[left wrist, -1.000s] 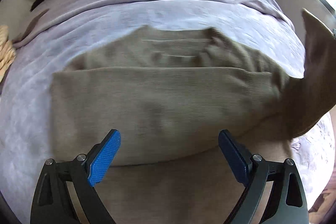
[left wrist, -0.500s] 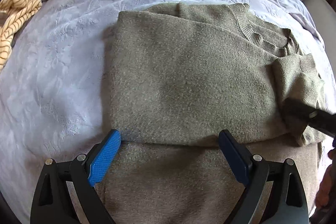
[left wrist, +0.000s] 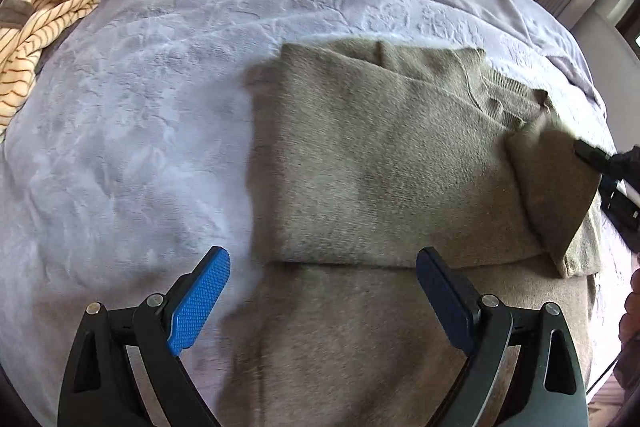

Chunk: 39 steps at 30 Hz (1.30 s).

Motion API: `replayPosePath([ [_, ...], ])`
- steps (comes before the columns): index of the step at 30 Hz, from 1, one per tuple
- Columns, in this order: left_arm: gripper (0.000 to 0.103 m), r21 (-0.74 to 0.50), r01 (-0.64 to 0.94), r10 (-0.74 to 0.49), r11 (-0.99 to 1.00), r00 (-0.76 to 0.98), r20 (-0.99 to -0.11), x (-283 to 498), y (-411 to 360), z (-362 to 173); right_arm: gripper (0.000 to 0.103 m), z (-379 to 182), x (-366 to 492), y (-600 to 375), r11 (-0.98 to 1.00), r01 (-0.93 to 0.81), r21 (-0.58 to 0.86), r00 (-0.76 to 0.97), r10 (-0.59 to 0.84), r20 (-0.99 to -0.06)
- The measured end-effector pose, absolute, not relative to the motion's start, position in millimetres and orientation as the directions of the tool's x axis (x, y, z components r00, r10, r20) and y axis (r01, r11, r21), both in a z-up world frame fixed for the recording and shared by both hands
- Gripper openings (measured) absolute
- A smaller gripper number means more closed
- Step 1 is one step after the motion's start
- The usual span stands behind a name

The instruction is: Fold small clothes

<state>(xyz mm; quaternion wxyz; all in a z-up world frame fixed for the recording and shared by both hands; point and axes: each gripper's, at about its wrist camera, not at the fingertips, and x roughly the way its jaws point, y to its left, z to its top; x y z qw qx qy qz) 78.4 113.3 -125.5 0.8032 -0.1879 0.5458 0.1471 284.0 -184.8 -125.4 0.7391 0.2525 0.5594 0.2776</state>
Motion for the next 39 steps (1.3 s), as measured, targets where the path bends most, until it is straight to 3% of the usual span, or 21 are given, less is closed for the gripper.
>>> replayPosePath([
  [5,0.095,-0.135,-0.469,0.049,0.873,0.36,-0.932,63.1,126.3,-124.3,0.01,-103.5,242.2,-78.2,0.693,-0.562,0.453,0.117,0.608,-0.785],
  [8,0.095,-0.142,-0.509,0.056,0.849,0.354,-0.934,50.4,139.8,-126.0,0.013,-123.6,213.0,-34.1,0.64,-0.703,0.312,0.065,0.494,-0.867],
  [11,0.095,-0.14,-0.538,0.064,0.831,0.343,-0.937,41.7,151.7,-126.7,0.023,-146.3,194.7,-13.3,0.614,-0.758,0.22,0.042,0.382,-0.923],
  [14,0.095,-0.138,-0.554,0.072,0.821,0.34,-0.938,35.1,161.0,-123.7,0.042,-142.4,184.7,-20.4,0.608,-0.758,0.236,0.031,0.395,-0.918],
  [21,0.095,-0.158,-0.522,0.057,0.838,0.371,-0.927,47.8,156.6,-106.6,0.046,-119.5,197.5,-95.9,0.731,-0.537,0.422,-0.009,0.495,-0.869],
  [26,0.095,-0.152,-0.455,0.025,0.877,0.36,-0.933,80.8,131.1,-111.1,0.046,-139.7,214.9,-232.7,0.834,-0.047,0.549,0.091,0.551,-0.829],
  [30,0.095,-0.153,-0.423,0.007,0.893,0.353,-0.936,104.1,112.0,-117.4,0.046,-163.5,215.2,-309.9,0.754,0.243,0.61,0.185,0.581,-0.792],
  [33,0.095,-0.12,-0.404,0.014,0.907,0.312,-0.95,120.6,98.3,-131.5,0.046,-179.2,220.2,-334.7,0.638,0.329,0.697,0.267,0.645,-0.716],
  [35,0.095,-0.09,-0.401,0.032,0.912,0.287,-0.958,125.4,92.1,-139.2,0.033,-184.4,227.1,-339.2,0.582,0.338,0.74,0.301,0.678,-0.671],
  [36,0.095,-0.076,-0.399,0.043,0.914,0.281,-0.959,125.4,89.4,-140.8,0.013,-182.6,229.4,-341.6,0.565,0.335,0.754,0.318,0.685,-0.655],
  [39,0.095,-0.063,-0.386,0.052,0.92,0.281,-0.958,125.3,82.8,-141.8,0.009,-169.4,233.1,-347.3,0.582,0.28,0.764,0.365,0.671,-0.645],
])
